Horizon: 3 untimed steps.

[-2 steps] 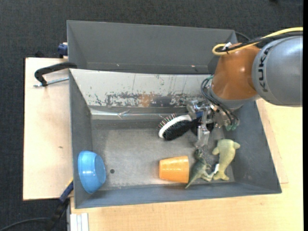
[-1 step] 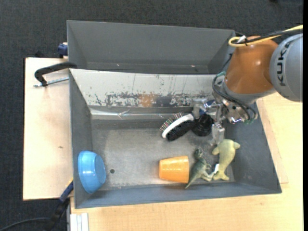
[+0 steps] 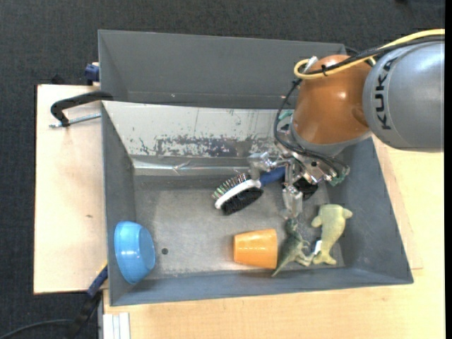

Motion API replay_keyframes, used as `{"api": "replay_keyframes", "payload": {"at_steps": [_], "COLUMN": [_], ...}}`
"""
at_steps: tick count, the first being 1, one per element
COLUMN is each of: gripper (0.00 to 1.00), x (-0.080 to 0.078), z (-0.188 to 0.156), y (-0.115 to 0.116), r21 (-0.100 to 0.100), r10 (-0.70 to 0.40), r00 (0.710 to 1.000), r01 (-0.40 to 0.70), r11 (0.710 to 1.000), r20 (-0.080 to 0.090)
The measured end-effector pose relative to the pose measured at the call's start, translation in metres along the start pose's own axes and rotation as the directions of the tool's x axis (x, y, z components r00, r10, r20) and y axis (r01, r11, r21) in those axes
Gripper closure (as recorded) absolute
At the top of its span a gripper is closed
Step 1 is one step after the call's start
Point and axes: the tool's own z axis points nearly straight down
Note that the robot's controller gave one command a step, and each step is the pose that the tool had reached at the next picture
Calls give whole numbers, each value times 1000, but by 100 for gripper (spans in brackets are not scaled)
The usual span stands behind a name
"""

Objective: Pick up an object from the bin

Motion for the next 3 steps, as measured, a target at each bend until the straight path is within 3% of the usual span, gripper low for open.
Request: {"api": "replay_keyframes", "payload": {"at_steps": [1, 2, 3], "gripper": [0, 0, 100], "x": [-33, -35, -35], "z": [42, 41, 41], "y": [29, 30, 30], "r21": [0, 1, 1], "r10": [-148, -146, -145], "r00": [989, 989, 989], "r01": [148, 146, 145], "r11": [989, 989, 989], "r20": [-1, 1, 0]}}
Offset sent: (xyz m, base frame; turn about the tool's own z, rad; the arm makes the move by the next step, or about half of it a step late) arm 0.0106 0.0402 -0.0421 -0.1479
